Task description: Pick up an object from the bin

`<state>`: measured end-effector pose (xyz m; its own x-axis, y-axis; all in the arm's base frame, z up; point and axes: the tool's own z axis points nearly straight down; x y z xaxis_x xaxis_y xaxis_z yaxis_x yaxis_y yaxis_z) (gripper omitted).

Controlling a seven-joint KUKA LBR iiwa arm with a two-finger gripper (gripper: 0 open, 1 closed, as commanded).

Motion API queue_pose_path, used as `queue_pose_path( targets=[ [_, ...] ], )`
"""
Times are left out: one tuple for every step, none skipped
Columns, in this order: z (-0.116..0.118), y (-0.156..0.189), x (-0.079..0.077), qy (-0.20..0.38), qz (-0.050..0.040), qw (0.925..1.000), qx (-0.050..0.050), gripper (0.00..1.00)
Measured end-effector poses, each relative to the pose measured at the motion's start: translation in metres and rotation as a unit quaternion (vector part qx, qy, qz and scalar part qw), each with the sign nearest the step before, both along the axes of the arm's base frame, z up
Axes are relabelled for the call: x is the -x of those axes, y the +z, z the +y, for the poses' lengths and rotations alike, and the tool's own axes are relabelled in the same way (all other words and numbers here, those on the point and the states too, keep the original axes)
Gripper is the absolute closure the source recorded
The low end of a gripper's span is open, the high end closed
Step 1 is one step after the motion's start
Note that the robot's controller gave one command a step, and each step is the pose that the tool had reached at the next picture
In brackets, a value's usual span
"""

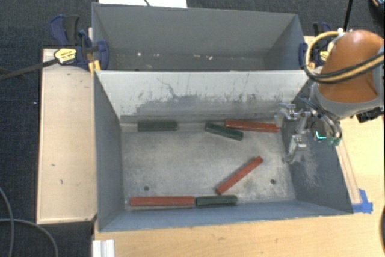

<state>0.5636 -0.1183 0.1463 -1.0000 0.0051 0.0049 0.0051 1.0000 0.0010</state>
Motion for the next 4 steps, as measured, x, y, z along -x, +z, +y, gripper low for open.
queue_pose_path(
  targets=[
    [0.036, -0.079, -0.016, 0.055, -0.0024, 0.9985, -0.001, 0.00],
    [0.075, -0.077, 0.068, 0.129, -0.0005, 0.9916, -0.001, 0.00],
    [0.073, -0.076, 0.066, 0.131, -0.0030, 0.9914, 0.000, 1.00],
    [0.059, 0.018, 0.061, 0.126, -0.0073, 0.9920, 0.001, 1.00]
  ],
)
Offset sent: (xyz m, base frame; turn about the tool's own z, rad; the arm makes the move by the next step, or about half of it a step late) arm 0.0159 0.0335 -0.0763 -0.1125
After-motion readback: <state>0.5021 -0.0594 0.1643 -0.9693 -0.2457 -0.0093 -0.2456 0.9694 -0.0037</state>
